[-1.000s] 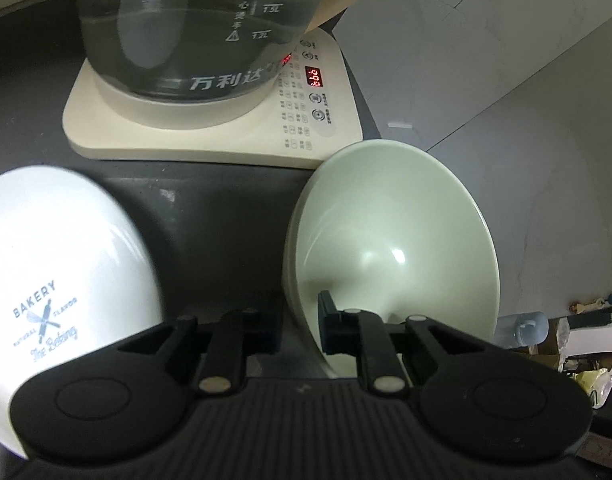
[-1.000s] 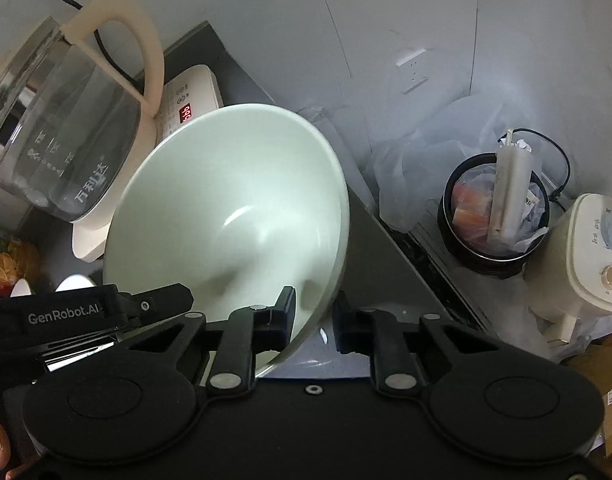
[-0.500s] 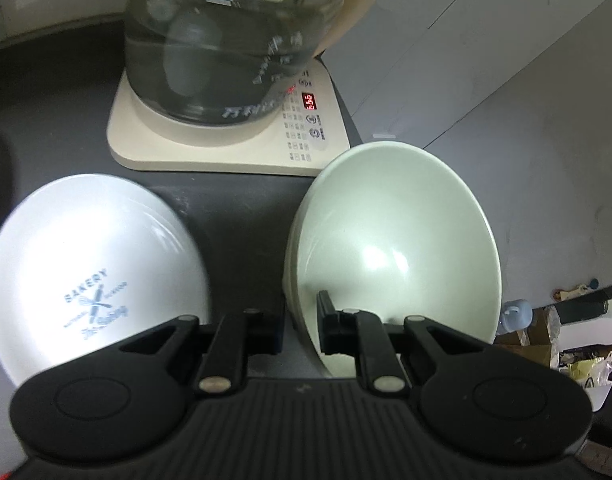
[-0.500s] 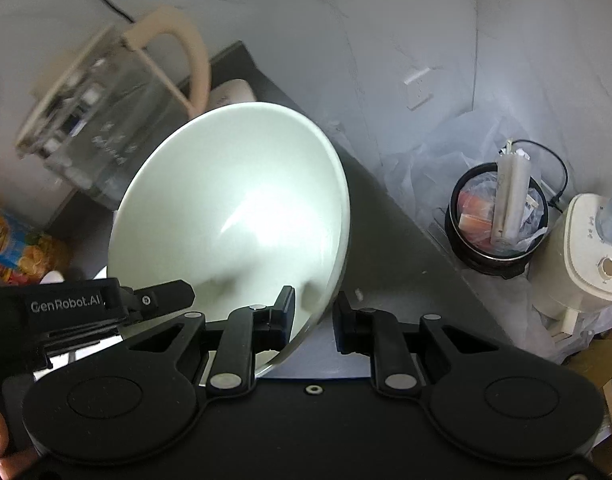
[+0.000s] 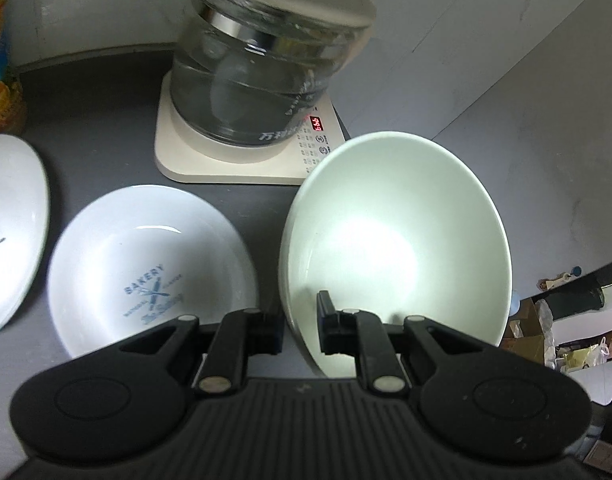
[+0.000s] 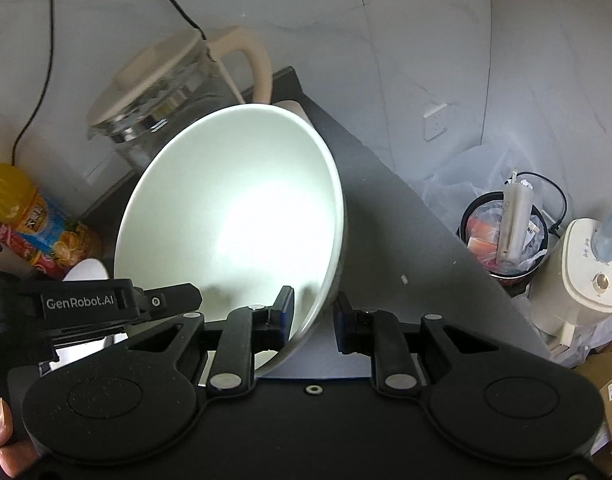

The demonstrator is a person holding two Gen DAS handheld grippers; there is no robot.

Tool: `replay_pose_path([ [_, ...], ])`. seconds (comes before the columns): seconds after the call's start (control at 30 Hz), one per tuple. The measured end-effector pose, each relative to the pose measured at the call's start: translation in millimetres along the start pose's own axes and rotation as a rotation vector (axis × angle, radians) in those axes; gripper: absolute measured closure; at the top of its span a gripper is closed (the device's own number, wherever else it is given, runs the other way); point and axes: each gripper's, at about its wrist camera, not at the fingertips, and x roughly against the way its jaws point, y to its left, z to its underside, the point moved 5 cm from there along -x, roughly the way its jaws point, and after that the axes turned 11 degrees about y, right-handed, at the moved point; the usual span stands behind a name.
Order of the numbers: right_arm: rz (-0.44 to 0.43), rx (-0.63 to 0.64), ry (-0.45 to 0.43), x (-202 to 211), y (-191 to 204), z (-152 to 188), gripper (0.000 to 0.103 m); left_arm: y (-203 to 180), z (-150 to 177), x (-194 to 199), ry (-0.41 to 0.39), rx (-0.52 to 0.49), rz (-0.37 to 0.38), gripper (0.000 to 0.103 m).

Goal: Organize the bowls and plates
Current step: 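Lift the small green bowl with the right gripper and carry it over the stacked bowls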

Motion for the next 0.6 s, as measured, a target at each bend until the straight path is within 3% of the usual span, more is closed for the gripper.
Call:
replay_pose_path([
  [0.6, -0.011, -0.004, -0.069, 39, 41, 60, 0.080, 32, 46, 46, -0.013, -0.049, 0.040, 0.088],
])
